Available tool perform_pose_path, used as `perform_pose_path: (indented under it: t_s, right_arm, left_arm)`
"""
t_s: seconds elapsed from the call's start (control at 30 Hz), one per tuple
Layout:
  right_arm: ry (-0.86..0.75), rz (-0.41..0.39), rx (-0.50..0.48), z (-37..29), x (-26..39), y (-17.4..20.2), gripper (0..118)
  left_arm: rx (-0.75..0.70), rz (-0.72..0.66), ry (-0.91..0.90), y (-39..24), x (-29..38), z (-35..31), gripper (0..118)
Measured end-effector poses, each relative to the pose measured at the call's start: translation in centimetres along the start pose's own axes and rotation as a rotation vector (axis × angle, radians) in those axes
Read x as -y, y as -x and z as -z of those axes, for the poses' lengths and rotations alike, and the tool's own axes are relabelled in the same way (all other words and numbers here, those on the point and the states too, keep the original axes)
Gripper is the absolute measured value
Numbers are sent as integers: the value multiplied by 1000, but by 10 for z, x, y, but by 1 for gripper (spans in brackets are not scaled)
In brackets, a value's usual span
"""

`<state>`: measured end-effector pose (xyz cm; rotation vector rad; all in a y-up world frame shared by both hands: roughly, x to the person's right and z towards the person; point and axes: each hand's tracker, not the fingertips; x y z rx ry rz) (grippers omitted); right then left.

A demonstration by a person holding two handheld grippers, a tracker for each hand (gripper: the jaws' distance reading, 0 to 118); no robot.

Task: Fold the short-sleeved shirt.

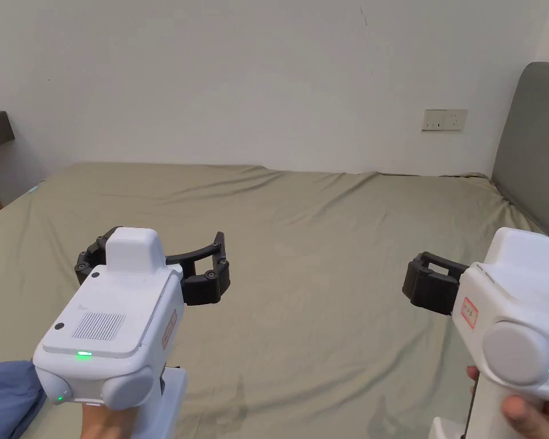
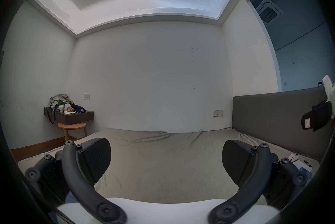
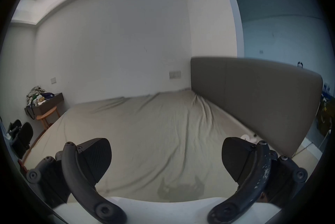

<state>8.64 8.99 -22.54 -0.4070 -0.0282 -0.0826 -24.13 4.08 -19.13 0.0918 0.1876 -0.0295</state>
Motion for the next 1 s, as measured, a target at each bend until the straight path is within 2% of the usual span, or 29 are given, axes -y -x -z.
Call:
perform_pose_path:
  t_s: [0.07,0.2,0.33,0.4,0.57,0.7,0.93,1.0]
  right_arm:
    - [46,14,-31,0,-3,-2,118]
    - [38,42,-7,-1,-6,-4,118]
    - [-21,-7,-29,-2,-7,-5,118]
    - [-22,-26,-6,-1,-7,-3,118]
    - [-2,-44,-27,2,-5,-2,118]
    - [-138,-80,19,-2,2,4,118]
    - [-411,-138,-64,-6,21,3,118]
    - [-417,-121,-37,-6,22,5,118]
  left_arm:
    - [2,-3,0,1,0,0,118]
    - [4,-3,0,1,1,0,118]
    - [3,-4,-2,0,0,0,118]
    - [3,-5,-3,0,0,0,118]
    - [5,-7,-2,0,0,0,118]
    - [4,-1,-3,0,0,-1,118]
    - [3,0,-10,0,0,-2,118]
    - [3,1,-13,1,0,-2,118]
